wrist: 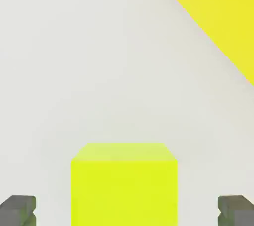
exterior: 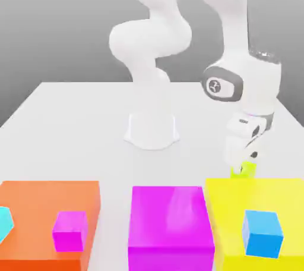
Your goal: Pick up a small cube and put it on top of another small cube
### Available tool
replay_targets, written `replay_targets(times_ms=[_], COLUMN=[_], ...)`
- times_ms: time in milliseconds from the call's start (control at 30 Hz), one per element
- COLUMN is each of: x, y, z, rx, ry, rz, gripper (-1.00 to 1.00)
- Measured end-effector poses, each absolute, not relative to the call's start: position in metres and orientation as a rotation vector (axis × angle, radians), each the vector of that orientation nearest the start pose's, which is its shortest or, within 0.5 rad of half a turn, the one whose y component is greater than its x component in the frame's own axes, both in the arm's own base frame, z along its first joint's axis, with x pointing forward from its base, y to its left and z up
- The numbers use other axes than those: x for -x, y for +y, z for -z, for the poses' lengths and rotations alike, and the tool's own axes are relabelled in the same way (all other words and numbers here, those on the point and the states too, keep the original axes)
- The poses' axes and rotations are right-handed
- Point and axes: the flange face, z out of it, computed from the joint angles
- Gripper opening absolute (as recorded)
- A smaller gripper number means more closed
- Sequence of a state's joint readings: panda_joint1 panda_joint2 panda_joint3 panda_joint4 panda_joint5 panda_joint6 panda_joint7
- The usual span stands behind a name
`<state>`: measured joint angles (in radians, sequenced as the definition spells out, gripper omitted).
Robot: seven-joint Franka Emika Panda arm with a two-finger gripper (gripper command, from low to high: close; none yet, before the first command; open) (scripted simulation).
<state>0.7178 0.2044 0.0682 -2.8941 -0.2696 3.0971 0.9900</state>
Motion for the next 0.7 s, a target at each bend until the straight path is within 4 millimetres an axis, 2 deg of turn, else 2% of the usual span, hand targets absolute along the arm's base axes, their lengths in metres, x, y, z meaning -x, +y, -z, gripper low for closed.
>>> replay_targets(times_ms=[33, 267, 533, 600, 700], x=[-0.215, -0.214, -0.215, -0.226, -0.233], y=[0.249, 0.249, 0.249, 0.248, 0.241], z=[-0.132, -0.131, -0.188, -0.191, -0.183], rx=[3.138, 3.139, 3.142, 3.164, 3.221], ry=[-0.101, -0.102, -0.102, -0.078, -0.06], rz=[-0.002, 0.0, 0.002, -0.049, -0.2], gripper=[-1.0, -1.0, -1.0, -1.0, -1.0])
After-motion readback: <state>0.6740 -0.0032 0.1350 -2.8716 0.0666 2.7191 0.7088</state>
